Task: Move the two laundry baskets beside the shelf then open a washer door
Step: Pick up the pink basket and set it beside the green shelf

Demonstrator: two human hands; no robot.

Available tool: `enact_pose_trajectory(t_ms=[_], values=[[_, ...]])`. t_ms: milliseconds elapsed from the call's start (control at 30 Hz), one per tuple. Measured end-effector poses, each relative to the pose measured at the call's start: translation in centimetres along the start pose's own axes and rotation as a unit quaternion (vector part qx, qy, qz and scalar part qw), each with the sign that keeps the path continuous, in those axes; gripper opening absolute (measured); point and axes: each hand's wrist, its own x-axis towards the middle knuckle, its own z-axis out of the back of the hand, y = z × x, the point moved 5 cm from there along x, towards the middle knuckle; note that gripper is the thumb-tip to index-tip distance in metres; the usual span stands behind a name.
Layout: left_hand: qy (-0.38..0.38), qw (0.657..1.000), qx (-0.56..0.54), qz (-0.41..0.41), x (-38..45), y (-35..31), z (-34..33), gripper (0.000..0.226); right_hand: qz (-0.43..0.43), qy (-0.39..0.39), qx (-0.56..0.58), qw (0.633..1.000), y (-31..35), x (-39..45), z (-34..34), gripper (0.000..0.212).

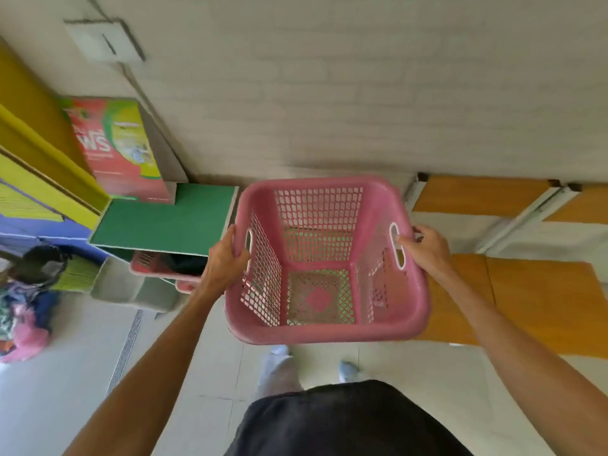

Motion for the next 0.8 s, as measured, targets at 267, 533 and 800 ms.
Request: enact_pose_trajectory(t_ms=[267,533,800], values=[[0.042,0.995,0.044,-0.075,6.8,-0.1,-0.9,0.061,-0.055,-0.015,0.022,0.998,-1.3,0.2,-3.6,0.045],[0.047,0.988,0.143,-0.034,11.3,4.9,-6.1,0.055,-0.078,0.000,-0.028,0.997,-2.3,4.0,-7.6,0.038],[0.080,0.983,0.165,0.029,14.8,8.9,-13.6,0.055,-0.101,0.041,-0.108,0.988,-7.9,10.0,-14.9,0.038]])
